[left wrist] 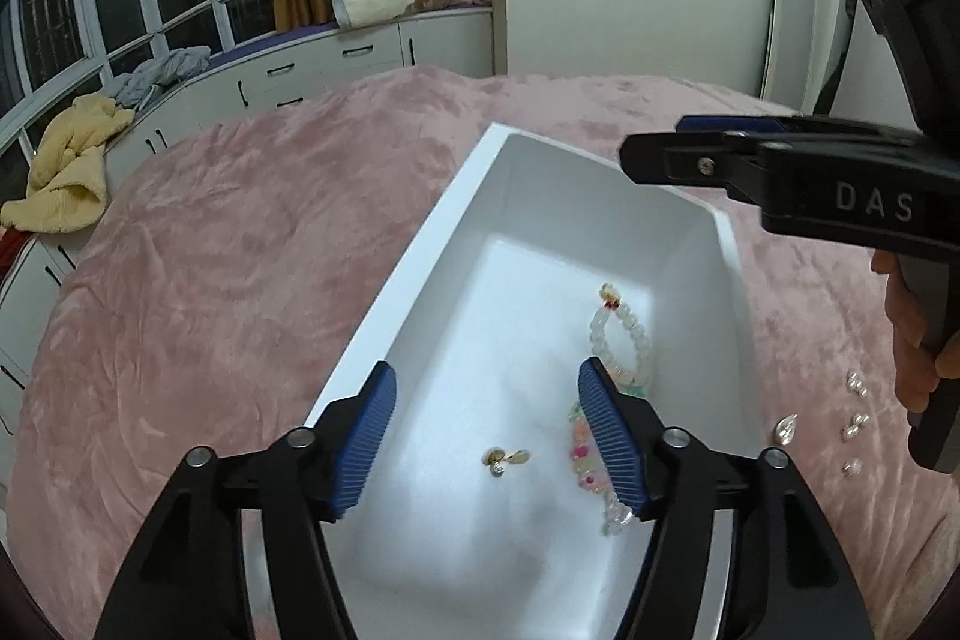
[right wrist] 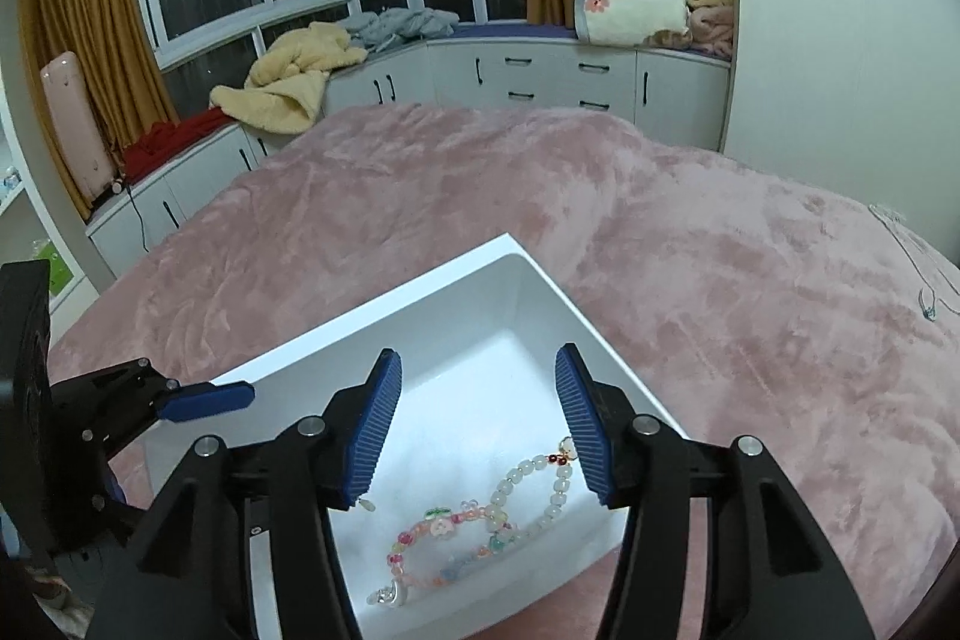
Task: Organize jewelry
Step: 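Withdraw both tools toward the remaining pearl earrings and silver pendant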
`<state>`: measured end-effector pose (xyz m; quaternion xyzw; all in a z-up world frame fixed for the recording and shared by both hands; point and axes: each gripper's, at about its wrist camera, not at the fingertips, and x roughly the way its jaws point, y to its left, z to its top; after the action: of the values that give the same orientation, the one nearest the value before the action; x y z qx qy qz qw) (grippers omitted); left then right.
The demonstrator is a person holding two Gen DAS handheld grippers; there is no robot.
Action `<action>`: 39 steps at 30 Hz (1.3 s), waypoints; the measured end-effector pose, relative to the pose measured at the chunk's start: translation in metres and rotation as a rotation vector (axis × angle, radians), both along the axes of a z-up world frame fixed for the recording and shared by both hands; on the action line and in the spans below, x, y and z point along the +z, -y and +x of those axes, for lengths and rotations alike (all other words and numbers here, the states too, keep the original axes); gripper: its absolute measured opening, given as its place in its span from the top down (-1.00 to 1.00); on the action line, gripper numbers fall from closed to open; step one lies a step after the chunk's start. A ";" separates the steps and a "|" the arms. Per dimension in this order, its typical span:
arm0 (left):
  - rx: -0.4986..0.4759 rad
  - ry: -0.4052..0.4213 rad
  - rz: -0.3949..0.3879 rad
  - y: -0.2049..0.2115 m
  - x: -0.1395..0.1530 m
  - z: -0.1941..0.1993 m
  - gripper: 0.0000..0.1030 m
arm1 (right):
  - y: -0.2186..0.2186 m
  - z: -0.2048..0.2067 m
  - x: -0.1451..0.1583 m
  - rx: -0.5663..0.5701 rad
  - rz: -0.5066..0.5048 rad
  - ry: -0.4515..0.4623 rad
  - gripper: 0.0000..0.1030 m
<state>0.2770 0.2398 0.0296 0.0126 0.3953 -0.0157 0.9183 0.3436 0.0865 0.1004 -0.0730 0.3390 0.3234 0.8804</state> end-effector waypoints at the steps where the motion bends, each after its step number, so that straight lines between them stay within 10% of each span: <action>1: 0.000 0.006 -0.010 0.000 0.002 -0.001 -0.31 | 0.005 -0.002 0.004 -0.001 0.005 0.012 -0.10; 23: -0.088 0.246 0.009 0.075 0.090 -0.059 -0.78 | 0.171 -0.061 0.073 -0.152 0.048 0.218 -0.44; 39: -0.288 0.256 0.006 0.182 0.059 -0.084 -0.85 | 0.282 -0.109 0.000 -0.303 -0.019 0.129 -0.58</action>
<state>0.1935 0.0575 0.0884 0.0736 0.2693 -0.1443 0.9493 0.2350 -0.1958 0.1001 -0.0499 0.2922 0.1781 0.9383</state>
